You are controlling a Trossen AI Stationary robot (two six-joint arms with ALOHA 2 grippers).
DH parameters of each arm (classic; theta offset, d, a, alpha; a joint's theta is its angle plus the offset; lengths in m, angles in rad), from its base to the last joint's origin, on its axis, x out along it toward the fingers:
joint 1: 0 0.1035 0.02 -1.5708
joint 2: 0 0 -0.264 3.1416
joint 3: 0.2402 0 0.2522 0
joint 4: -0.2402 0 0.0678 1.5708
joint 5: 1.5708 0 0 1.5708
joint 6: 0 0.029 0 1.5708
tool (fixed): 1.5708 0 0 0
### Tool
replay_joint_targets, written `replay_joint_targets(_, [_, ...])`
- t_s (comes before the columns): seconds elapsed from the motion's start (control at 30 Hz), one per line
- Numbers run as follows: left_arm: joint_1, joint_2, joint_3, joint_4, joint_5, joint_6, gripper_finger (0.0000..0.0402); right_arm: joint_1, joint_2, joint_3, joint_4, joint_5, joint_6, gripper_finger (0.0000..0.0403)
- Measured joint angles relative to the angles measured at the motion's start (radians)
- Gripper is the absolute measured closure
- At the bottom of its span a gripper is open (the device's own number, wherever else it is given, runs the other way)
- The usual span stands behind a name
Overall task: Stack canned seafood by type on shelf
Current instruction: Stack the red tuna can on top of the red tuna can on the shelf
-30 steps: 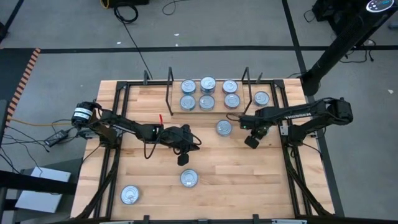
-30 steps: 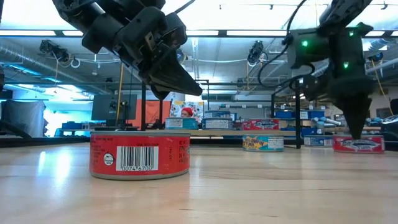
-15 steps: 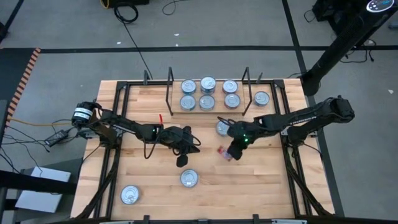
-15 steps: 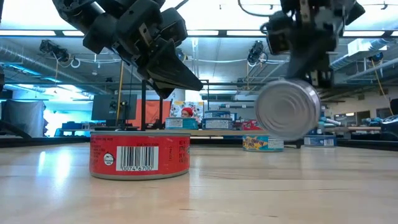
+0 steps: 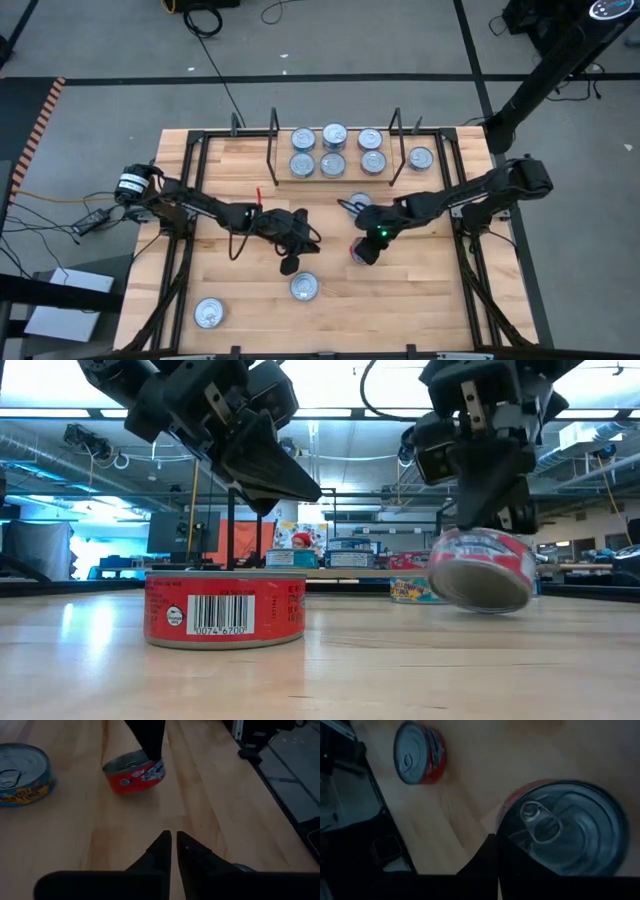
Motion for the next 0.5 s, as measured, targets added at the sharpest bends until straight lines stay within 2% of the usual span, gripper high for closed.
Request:
replay_joint_targets(0.3, [-0.013,0.000,0.000,0.067,-0.032,-0.089,0.0367,-0.026,-0.038,0.000,0.106,-0.171,0.020,0.0400])
replay_joint_targets(0.37, [-0.013,0.000,0.000,0.082,-0.051,-0.106,0.0367,-0.035,-0.042,0.001,0.093,-0.184,0.003,0.0400])
replay_joint_targets(0.5, [-0.016,0.000,0.000,0.096,-0.083,-0.113,0.0367,-0.031,-0.042,0.000,0.062,-0.152,-0.151,0.0393])
